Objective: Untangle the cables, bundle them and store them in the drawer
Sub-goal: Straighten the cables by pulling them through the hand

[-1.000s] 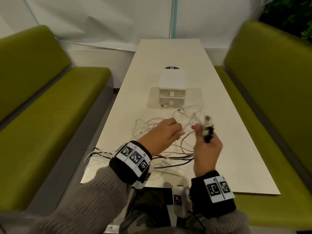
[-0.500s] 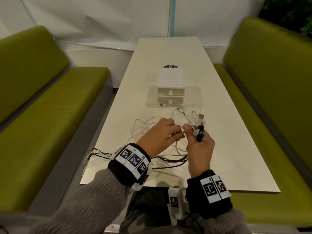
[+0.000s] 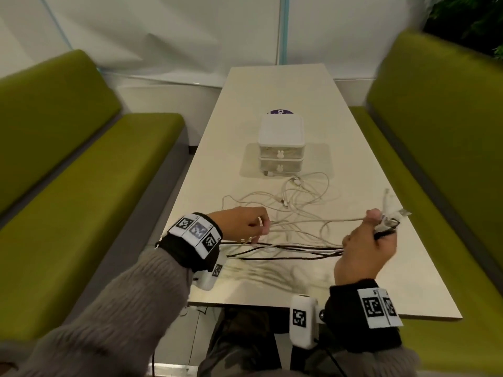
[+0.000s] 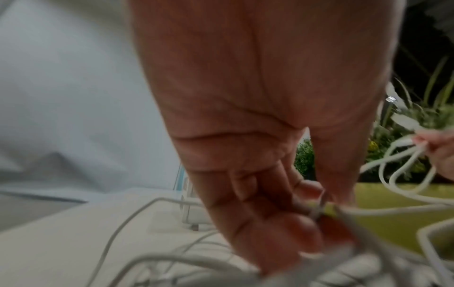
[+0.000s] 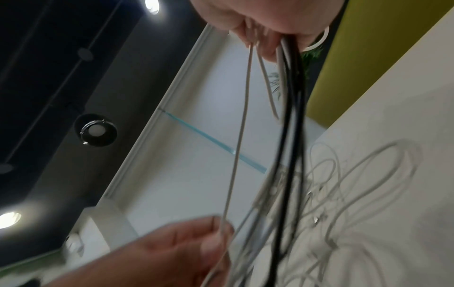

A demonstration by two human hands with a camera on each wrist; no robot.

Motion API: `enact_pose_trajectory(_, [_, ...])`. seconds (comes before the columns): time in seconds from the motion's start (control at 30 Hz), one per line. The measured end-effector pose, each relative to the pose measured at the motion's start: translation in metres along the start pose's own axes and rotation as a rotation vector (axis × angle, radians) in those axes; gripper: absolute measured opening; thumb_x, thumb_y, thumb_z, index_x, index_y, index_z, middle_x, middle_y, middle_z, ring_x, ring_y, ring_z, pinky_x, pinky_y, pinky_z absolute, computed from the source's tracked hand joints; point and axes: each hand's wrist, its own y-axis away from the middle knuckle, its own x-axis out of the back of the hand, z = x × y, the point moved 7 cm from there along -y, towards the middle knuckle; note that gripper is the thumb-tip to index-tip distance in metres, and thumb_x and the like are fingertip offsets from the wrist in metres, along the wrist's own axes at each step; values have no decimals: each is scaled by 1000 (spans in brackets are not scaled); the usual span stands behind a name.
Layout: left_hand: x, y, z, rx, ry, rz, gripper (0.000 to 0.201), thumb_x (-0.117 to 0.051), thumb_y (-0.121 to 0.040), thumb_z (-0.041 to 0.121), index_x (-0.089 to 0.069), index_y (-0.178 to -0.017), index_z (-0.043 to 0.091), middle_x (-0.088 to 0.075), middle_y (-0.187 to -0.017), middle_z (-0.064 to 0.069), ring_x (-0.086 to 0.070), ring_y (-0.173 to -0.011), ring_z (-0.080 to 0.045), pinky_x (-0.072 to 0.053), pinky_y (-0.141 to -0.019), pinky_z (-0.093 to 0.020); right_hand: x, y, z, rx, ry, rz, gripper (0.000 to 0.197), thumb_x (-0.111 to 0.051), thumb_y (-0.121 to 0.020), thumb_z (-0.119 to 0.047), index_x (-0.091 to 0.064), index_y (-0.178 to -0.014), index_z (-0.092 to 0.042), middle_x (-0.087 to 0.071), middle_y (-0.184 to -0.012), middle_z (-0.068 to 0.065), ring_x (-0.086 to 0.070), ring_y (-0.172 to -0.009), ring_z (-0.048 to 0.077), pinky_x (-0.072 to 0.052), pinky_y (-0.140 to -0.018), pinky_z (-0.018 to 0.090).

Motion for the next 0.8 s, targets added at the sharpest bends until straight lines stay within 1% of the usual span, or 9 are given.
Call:
enact_pose_trajectory(0.07, [2, 4, -4, -40, 71, 36, 7, -50, -96, 27, -50, -96, 20, -60, -77, 7, -51, -67, -4, -40, -67, -16, 6, -7, -2, 3, -4, 20, 15, -56, -94, -37, -57, -93, -22, -36, -64, -2, -31, -53, 8, -33, -50, 26])
enact_pose_trajectory(0.13, [16, 10, -7, -75, 91, 166, 7, -53, -94, 26, -53, -94, 19, -58, -80, 8, -52, -75, -5, -40, -75, -20, 8, -8, 0, 47, 22, 9, 15, -58, -89, -45, -58, -79, -34, -40, -68, -2, -36, -62, 13, -37, -64, 34])
enact_pose_trajectory(0.2, [37, 18, -10, -81, 7, 302, 14, -54, -93, 32, -54, -89, 19, -58, -84, 7, -51, -80, -8, -38, -75, -17, 7, -5, 5, 72, 56, -8, 19, -59, -83, -54, -59, -73, -38, -45, -74, -1, -40, -76, 21, -35, -76, 41])
enact_pose_trajectory(0.33, [65, 29, -15, -73, 18, 421, 36, -50, -86, 53, -52, -79, 18, -59, -80, 4, -55, -82, -11, -42, -81, -26, 5, -6, 11, 74, 44, -25, 31, -62, -76, -68, -60, -82, -38, -49, -87, 4, -41, -88, 23, -35, -80, 43])
enact_pose_trajectory(0.47, [78, 40, -6, -135, 232, 410, 23, -48, -95, 32, -54, -80, 16, -57, -75, -3, -53, -67, -5, -42, -68, -20, 9, -8, 9, 64, 36, -9, 41, -63, -71, -72, -60, -88, -34, -49, -95, 5, -42, -91, 22, -35, -81, 42])
enact_pose_trajectory(0.53, [81, 50, -6, -171, 256, 416, 21, -49, -89, 40, -57, -80, 23, -54, -75, -8, -50, -65, -5, -44, -62, -17, 9, -7, 7, 25, 34, -21, 31, -65, -76, -64, -61, -81, -34, -49, -84, 5, -42, -83, 21, -36, -77, 41])
enact_pose_trajectory(0.63, [85, 73, -24, -134, 132, 501, 28, -50, -80, 55, -59, -81, 28, -51, -67, 0, -44, -62, -6, -37, -58, -16, 3, -2, 7, -15, 46, -92, 23, -68, -83, -45, -66, -85, -23, -46, -67, -5, -40, -64, 12, -37, -66, 32])
enact_pose_trajectory(0.73, [97, 117, -62, -71, 108, 760, 24, -58, -83, 44, -59, -79, 21, -54, -65, 1, -44, -58, 0, -34, -56, -13, 1, 1, 3, -75, 19, -117, 21, -65, -89, -35, -64, -82, -15, -36, -48, -12, -28, -43, 4, -25, -41, 20])
enact_pose_trajectory(0.8, [101, 155, -105, 85, 50, 933, 16, -64, -86, 28, -60, -79, 15, -46, -56, 3, -42, -50, 4, -30, -49, -9, 2, 1, -3, -104, -15, -131, 21, -60, -92, -33, -64, -81, -15, -31, -42, -14, -23, -38, 3, -19, -37, 20])
